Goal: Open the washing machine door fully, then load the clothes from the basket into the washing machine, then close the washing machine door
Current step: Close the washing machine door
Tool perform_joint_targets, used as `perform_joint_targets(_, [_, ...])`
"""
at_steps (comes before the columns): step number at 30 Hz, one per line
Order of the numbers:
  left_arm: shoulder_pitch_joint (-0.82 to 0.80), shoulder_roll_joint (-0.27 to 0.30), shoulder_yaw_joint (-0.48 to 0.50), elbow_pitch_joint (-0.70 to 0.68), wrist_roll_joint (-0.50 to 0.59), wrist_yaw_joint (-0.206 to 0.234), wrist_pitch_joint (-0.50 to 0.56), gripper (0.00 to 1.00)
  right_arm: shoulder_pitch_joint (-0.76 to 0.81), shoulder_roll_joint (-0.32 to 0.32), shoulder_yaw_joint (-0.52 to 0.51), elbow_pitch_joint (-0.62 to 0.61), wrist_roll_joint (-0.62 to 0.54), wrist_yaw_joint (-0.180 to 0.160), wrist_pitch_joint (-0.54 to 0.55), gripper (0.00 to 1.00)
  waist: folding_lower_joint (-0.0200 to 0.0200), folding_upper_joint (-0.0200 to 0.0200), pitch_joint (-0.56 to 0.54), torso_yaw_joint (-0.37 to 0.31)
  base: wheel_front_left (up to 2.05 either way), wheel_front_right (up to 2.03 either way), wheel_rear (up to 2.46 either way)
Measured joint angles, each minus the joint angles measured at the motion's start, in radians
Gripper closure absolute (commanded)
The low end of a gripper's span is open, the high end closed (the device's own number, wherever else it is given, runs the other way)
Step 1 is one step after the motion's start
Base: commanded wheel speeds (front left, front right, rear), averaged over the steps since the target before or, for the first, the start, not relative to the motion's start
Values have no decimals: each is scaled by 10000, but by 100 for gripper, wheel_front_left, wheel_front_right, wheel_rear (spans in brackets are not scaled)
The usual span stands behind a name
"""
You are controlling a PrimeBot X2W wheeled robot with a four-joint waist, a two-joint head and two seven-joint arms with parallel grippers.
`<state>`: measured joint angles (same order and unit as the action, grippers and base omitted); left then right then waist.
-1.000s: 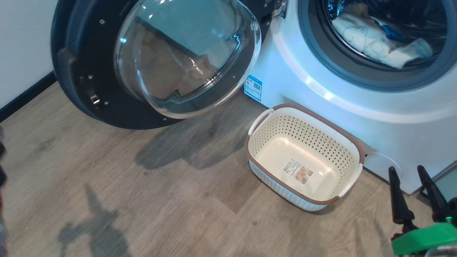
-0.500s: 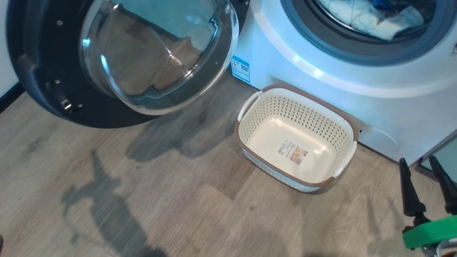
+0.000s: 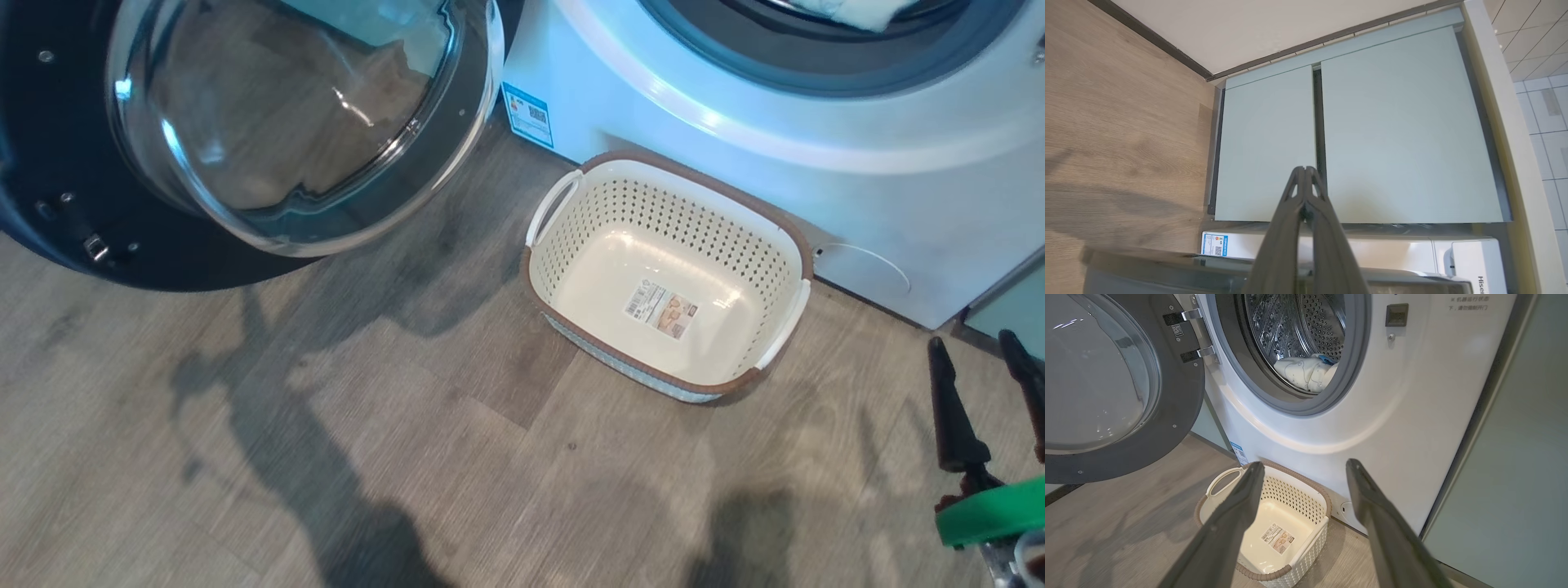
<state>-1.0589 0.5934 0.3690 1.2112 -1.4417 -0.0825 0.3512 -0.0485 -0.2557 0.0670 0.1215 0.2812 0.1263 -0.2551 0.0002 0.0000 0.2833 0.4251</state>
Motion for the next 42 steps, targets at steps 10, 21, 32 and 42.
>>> perform_joint_targets(10, [-339, -173, -410, 111, 236, -128, 194, 100, -260, -125, 13, -21, 0, 0, 0, 0, -1, 0, 310, -144, 0, 0, 0])
perform_joint_targets(21, [-339, -199, -539, 313, 253, -291, 869, 100, -383, -201, -36, -25, -2, 0, 0, 0, -1, 0, 407, -234, 0, 0, 0])
perform_joint_targets(32, [-314, -495, -1223, 320, 617, -382, 2025, 100, -325, 109, -102, 59, -2, 0, 0, 0, -2, 0, -211, -85, 0, 0, 0])
perform_joint_targets(42, [-110, -1239, -1793, -82, 779, -395, 2823, 100, 110, 489, -148, 180, -2, 0, 0, 0, -2, 0, -982, 84, 0, 0, 0])
